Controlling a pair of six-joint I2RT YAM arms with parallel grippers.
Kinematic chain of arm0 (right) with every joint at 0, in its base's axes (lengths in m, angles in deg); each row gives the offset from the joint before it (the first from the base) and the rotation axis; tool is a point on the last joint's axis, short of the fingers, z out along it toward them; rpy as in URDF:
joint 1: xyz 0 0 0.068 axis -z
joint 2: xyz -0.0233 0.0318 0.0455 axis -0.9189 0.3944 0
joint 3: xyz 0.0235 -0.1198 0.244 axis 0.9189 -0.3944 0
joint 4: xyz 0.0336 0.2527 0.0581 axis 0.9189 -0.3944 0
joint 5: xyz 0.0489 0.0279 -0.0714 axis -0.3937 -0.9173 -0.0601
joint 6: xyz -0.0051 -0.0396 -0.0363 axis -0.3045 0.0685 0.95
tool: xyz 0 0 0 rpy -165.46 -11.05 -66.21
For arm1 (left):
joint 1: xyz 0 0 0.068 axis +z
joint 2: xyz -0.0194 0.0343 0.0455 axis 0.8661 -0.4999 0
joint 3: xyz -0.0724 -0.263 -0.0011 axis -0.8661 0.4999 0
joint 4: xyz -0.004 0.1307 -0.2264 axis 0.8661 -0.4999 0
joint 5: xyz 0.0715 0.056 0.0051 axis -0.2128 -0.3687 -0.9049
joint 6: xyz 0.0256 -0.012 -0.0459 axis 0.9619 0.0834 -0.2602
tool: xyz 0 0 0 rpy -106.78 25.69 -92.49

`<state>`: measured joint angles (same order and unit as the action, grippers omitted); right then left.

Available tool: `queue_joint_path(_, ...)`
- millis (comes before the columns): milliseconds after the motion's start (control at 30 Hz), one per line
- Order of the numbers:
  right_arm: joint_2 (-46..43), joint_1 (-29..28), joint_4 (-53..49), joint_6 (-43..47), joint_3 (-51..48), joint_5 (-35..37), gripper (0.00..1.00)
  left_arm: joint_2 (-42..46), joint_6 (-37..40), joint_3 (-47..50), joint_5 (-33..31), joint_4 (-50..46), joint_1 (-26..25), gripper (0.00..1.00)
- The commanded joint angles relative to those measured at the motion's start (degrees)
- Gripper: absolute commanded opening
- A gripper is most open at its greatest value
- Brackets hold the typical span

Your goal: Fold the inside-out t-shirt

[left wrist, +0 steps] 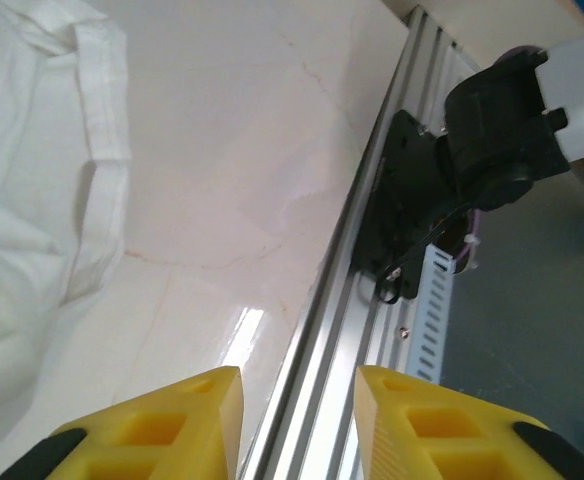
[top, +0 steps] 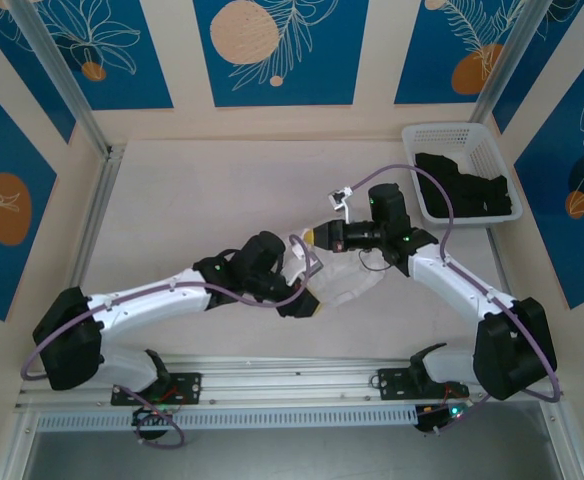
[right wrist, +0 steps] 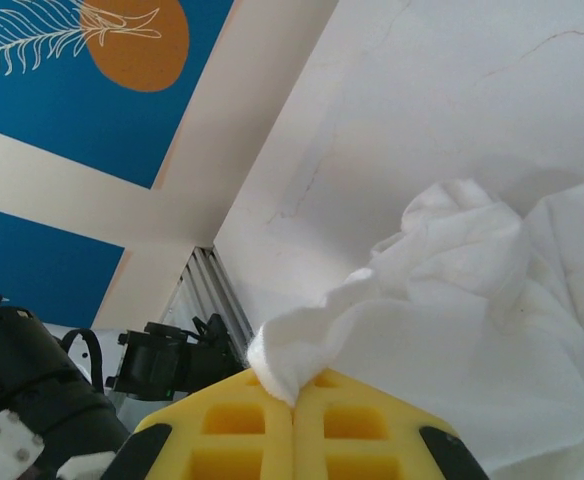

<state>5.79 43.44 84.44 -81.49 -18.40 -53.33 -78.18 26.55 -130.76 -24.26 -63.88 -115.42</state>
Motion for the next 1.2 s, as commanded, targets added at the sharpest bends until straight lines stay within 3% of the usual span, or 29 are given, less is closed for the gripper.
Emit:
queue_joint_path(0,-1.84,0.2,0.88,0.67,-0.98,-1.35,0.0,5.17,2.4,-0.65,-7.58,-3.88,1.0,0.37)
queue_joint_path(100,-2.31,0.08,2.07,0.06,-1.58,-1.04,0.0,7.0,-1.17,-1.2,-22.19,-6.24,2.29,0.4)
queue_joint_path(200,-2.74,0.04,2.84,-0.36,-2.02,-0.43,0.0,6.29,-2.59,-3.34,-32.51,-9.97,2.59,0.39)
queue_joint_path(333,-2.59,0.0,2.82,-0.37,-1.97,-0.13,0.0,3.38,-3.41,-5.4,-37.73,-11.71,2.68,0.37)
queue_joint_path(467,-2.59,0.01,2.85,-0.28,-2.13,-0.04,0.0,0.62,-3.33,-7.48,-38.44,-12.06,2.64,0.34)
queue_joint_path(667,-2.77,0.24,0.57,1.62,-1.74,1.68,0.0,0.87,-2.72,-6.55,-34.63,-10.38,3.12,0.18)
queue_joint_path(833,-4.42,-0.13,-9.17,7.18,-0.5,9.1,0.0,5.17,0.88,-0.59,-22.32,-4.38,3.12,0.02)
queue_joint_path(967,-8.57,-0.77,-16.13,8.87,-2.91,16.3,0.01,4.59,2.46,2.2,-8.2,-0.93,2.01,0.01)
queue_joint_path(1167,-15.28,-1.84,-26.93,5.35,-8.44,32.85,0.04,-2.35,4.1,2.48,-1.42,5.16,-4.49,0.01)
